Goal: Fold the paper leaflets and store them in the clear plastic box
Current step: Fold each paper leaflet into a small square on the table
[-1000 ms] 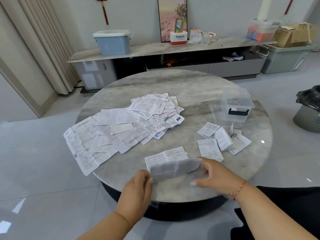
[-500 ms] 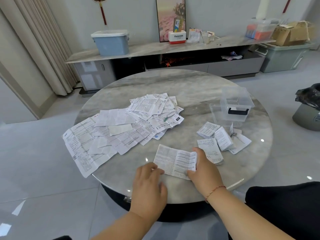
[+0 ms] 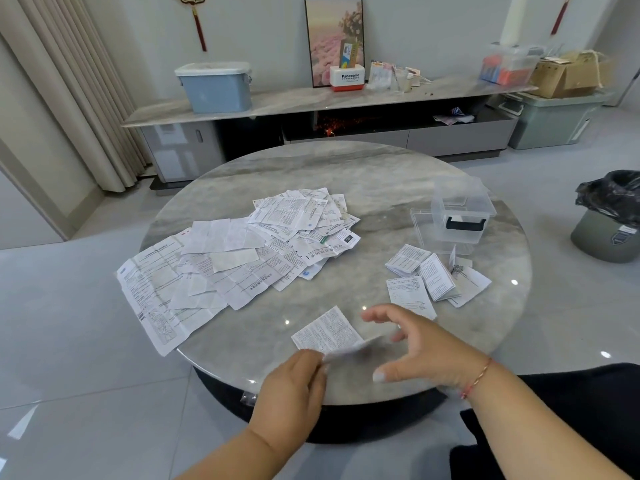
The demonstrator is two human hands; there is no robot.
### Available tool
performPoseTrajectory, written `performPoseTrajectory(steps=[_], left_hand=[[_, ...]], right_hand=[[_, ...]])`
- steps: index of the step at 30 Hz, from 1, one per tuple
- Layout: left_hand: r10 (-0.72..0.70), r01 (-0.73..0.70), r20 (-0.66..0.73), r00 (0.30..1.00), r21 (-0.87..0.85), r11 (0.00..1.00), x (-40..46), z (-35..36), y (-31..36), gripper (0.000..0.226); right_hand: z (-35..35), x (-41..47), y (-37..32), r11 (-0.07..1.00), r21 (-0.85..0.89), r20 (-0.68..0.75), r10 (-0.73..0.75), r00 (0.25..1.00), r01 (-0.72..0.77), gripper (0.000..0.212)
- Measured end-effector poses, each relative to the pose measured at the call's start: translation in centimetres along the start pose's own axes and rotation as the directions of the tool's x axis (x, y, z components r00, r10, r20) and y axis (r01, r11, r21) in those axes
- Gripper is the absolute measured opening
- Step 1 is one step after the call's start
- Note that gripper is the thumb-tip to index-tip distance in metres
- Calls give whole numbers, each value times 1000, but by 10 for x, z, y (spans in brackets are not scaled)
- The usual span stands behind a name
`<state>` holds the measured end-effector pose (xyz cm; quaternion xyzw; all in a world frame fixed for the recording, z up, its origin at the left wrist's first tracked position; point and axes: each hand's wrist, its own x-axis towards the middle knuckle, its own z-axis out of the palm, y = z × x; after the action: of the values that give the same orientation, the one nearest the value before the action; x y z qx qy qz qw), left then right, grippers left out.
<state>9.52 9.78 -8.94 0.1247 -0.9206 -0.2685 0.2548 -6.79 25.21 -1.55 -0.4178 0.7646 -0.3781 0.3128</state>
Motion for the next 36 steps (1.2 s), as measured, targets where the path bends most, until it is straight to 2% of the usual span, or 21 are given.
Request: performPoseTrajectory(steps=[2, 5, 7, 9, 11, 13, 15, 16, 18, 20, 21, 24, 26, 29, 31, 33, 36], left_hand=[[-152, 150, -16, 988, -67, 986, -2, -2, 1, 7], [-364, 356, -22, 931, -163, 920, 4, -5, 3, 16], [-433, 421, -36, 901, -175, 890, 12, -5, 6, 25], [-463, 453, -42, 885, -153, 878, 17, -5, 8, 29], [-405, 403, -119, 906, -48, 914, 18, -6, 5, 38], [-184, 203, -158, 970, 109, 973, 15, -5, -1, 37], [0, 8, -48, 999, 176, 984, 9, -1, 1, 36], [34, -38, 28, 999, 175, 984, 5, 1, 4, 40], [32, -53, 124, 992, 176, 983, 0, 6, 9, 48], [45, -74, 149, 988, 193, 978, -1, 9, 9, 51], [51, -80, 144, 988, 200, 976, 0, 9, 8, 49], [97, -117, 94, 991, 231, 966, 5, 9, 3, 31], [132, -137, 35, 991, 215, 967, 6, 10, 2, 20], [153, -139, -64, 986, 182, 973, 6, 8, 2, 13], [105, -93, -107, 989, 114, 989, 6, 5, 1, 4], [-3, 8, -134, 991, 32, 999, 8, 5, -3, 2], [-117, 118, -134, 984, -5, 993, 14, 6, -6, 17]], right_hand=[[7, 4, 8, 1000, 11, 50, -20, 999, 19, 67], [29, 21, 18, 999, 37, -122, -4, 992, 8, 44], [39, 29, 20, 999, -10, -249, 29, 968, -32, 47], [43, 34, 19, 991, -108, -317, 44, 947, -83, 60], [48, 35, 14, 970, -191, -353, 72, 933, -147, 67], [52, 37, 11, 945, -220, -389, 142, 910, -242, 66], [55, 37, 9, 919, -205, -426, 227, 876, -338, 65], [58, 36, 8, 918, -158, -423, 269, 865, -363, 64], [66, 33, 6, 921, 95, -351, 386, 853, -378, 59], [71, 27, 1, 884, 299, -265, 439, 859, -359, 47], [70, 24, 0, 897, 284, -279, 417, 865, -340, 44], [48, 20, 0, 969, 3, -335, 232, 913, -246, 51], [32, 17, -2, 984, -123, -218, 98, 971, -127, 56], [28, 16, 2, 995, -100, -8, -8, 1000, 7, 59], [34, 18, 7, 992, -120, -43, -56, 998, 50, 39], [39, 24, 11, 973, -228, -155, -63, 986, 26, 22], [44, 31, 14, 943, -329, -243, -33, 969, -50, 22]])
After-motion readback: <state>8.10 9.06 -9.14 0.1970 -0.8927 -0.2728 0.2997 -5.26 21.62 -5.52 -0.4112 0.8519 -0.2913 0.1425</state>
